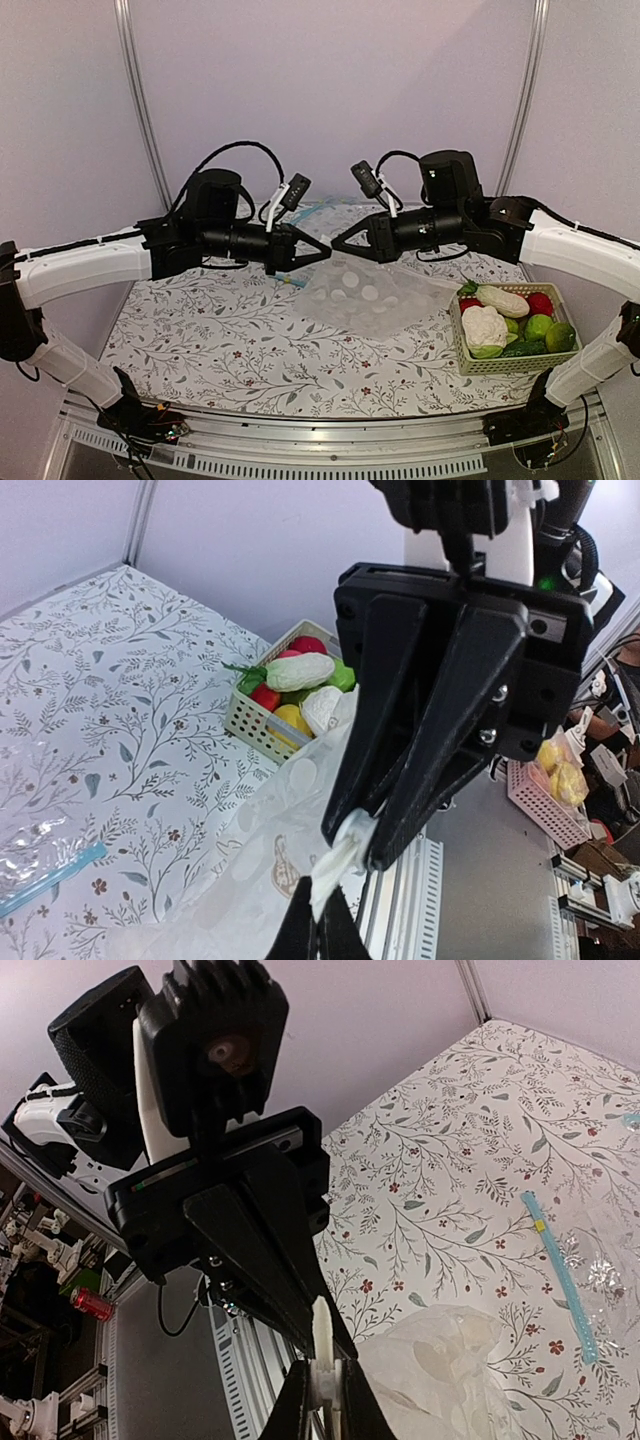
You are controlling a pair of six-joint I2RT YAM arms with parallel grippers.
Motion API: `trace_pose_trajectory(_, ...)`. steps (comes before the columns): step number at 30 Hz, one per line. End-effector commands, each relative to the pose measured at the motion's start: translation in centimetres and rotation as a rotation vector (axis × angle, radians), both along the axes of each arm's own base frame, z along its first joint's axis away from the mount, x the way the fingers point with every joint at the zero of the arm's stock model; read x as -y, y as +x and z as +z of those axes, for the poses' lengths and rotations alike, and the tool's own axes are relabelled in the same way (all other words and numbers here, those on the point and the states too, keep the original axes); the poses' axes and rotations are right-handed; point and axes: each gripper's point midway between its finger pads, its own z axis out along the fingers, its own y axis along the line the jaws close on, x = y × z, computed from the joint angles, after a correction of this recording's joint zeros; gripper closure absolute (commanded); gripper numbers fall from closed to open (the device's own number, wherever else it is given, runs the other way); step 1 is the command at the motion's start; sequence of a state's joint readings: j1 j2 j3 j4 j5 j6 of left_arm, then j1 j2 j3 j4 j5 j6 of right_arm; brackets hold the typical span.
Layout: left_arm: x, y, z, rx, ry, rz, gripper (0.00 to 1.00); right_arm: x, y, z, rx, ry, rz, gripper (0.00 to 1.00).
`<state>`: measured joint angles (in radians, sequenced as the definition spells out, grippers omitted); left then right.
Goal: Place the food in the zip-top bag and seal the zipper
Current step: Unzip the zipper from the zipper food storage bag.
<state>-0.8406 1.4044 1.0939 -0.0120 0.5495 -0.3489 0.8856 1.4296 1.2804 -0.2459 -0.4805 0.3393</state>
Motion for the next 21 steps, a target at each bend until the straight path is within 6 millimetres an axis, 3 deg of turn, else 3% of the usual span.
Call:
trace_pose_trajectory(1, -1.9, 1.9, 0.0, 0.006, 0.011, 0.096, 1.0, 1.2, -0.2, 0.4, 0.007, -0.005, -0.011, 1.0)
trace_pose_trajectory(21, -5.7, 4.8, -1.1, -0.017, 0.066, 0.259, 1.0, 1.6, -0.1, 0.0, 0.002, -0.015, -0.024, 1.0)
